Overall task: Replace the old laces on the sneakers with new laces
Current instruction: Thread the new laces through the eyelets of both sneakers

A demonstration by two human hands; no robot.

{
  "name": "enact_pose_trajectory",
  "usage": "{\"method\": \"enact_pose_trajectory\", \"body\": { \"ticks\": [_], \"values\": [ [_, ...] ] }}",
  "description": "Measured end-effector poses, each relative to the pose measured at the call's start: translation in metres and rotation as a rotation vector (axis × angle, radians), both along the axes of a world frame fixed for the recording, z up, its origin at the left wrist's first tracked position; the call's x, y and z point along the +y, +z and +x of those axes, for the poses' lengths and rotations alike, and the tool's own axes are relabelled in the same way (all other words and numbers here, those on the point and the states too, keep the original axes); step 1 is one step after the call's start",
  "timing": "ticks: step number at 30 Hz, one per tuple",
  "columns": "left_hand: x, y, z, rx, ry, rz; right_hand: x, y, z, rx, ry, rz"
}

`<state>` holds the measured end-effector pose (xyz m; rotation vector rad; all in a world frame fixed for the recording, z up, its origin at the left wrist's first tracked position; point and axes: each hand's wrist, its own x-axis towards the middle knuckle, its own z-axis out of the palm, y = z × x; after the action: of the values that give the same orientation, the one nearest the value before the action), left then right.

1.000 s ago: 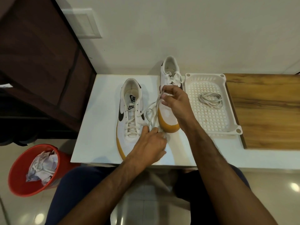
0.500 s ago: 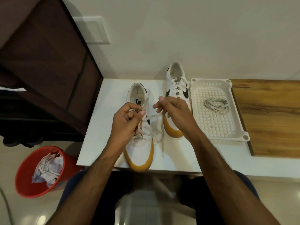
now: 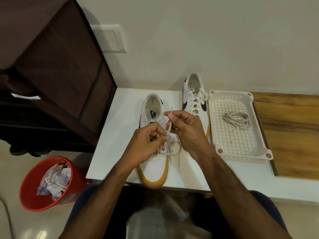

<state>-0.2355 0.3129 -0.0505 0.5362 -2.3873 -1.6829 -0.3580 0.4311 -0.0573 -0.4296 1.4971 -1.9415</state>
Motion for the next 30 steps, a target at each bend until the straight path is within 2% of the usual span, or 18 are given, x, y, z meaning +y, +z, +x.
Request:
{"method": "enact_pose_trajectory", "body": {
  "ticks": [3,5,6,8,10,14,18,24,30],
  "values": [
    [-0.008,0.0,0.001,0.012,0.017,-0.039,-0.001,-0.001,-0.002,-0.048,-0.031,-0.011],
    [-0.02,-0.002,0.002,0.107,0.15,-0.085,-0.003,-0.003,-0.003,-0.011,-0.013,0.015],
    [-0.028,-0.005,0.002,0.136,0.229,-0.124,-0.004,-0.003,-0.003,0.051,0.003,0.052],
    [-0.041,-0.009,0.002,0.079,0.314,-0.233,-0.008,-0.005,-0.001,0.218,0.033,0.166],
    [-0.049,-0.016,0.002,-0.015,0.27,-0.279,-0.014,-0.007,0.004,0.386,0.066,0.297],
    [-0.051,-0.027,-0.003,-0.064,0.107,-0.356,-0.025,-0.011,0.018,0.646,0.098,0.477],
    [-0.052,-0.025,-0.008,-0.101,0.105,-0.425,-0.027,-0.017,0.023,0.917,0.129,0.586],
    [-0.059,-0.021,-0.004,-0.083,0.153,-0.295,-0.034,-0.018,0.035,1.186,0.095,0.719],
    [-0.057,-0.015,-0.002,-0.071,0.197,-0.219,-0.041,-0.018,0.035,1.205,0.073,0.783]
  ]
}}
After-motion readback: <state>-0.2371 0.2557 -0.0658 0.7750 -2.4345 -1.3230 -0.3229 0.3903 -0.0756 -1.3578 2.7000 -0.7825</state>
